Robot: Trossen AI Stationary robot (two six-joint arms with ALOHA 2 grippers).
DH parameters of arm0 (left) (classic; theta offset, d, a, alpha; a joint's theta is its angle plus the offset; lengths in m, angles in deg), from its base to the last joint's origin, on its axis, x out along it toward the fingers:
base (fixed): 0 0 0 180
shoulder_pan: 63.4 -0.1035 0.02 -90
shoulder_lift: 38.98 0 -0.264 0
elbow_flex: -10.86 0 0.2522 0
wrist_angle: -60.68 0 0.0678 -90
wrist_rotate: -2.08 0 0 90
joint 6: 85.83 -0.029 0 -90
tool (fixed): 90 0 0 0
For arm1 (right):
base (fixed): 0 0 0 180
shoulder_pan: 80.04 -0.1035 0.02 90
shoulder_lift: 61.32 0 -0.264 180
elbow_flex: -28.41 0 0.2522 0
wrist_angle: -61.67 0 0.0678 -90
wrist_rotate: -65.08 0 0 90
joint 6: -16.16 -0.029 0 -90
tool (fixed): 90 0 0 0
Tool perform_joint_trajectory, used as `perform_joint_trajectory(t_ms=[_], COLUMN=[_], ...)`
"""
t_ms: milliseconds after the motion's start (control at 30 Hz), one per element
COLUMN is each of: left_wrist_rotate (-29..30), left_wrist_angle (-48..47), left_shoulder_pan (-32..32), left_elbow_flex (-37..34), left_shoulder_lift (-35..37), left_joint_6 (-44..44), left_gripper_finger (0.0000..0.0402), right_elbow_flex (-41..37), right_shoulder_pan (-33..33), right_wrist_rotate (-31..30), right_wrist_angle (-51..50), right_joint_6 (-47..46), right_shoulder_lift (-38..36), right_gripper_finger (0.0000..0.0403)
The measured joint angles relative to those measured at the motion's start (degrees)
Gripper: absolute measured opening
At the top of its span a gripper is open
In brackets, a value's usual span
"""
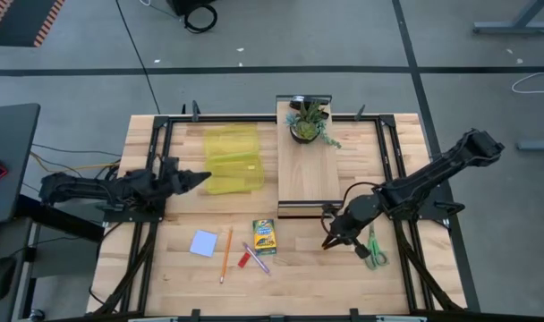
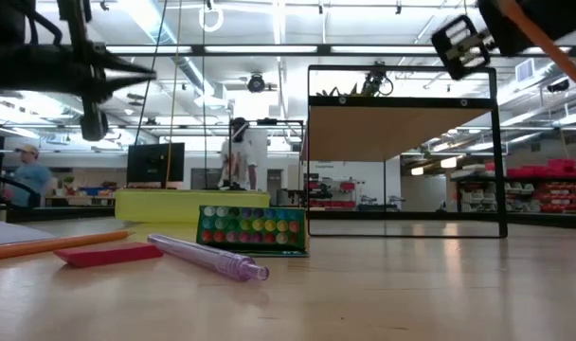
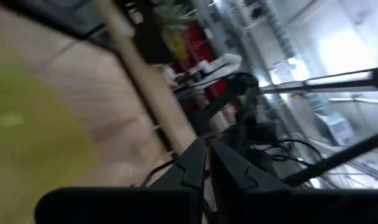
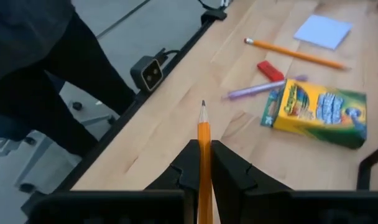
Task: Pack school essentials
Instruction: Put the orange pencil into the yellow supply box
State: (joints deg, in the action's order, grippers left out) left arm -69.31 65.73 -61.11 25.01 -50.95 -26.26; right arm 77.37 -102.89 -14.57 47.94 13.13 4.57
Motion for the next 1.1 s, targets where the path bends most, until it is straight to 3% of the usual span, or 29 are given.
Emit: perform_joint_trajectory(t_ms=[500,833,1100], left_wrist_rotate=[0.9,0.9,2.6], left_wrist_angle=[4.2,4.3,4.1], left_shoulder_pan=[0.5,0.5,0.3], left_elbow_flex=[2.2,10.2,18.7], left_shoulder_lift=[-1.7,-14.3,-28.0], left_joint_6=[-2.0,-11.2,-19.9], left_gripper_finger=[0.0043,0.005,0.0092], right_elbow_flex=[7.1,13.2,16.8], right_shoulder_pan=[6.6,12.6,17.0], right_wrist_rotate=[-0.7,-5.4,-11.7], right_wrist_angle=[-0.8,-0.8,-0.8], right_joint_6=[2.8,1.4,-1.6], right_shoulder_lift=[0.0,0.0,0.2], right_gripper_finger=[0.0035,0.0035,0.0035])
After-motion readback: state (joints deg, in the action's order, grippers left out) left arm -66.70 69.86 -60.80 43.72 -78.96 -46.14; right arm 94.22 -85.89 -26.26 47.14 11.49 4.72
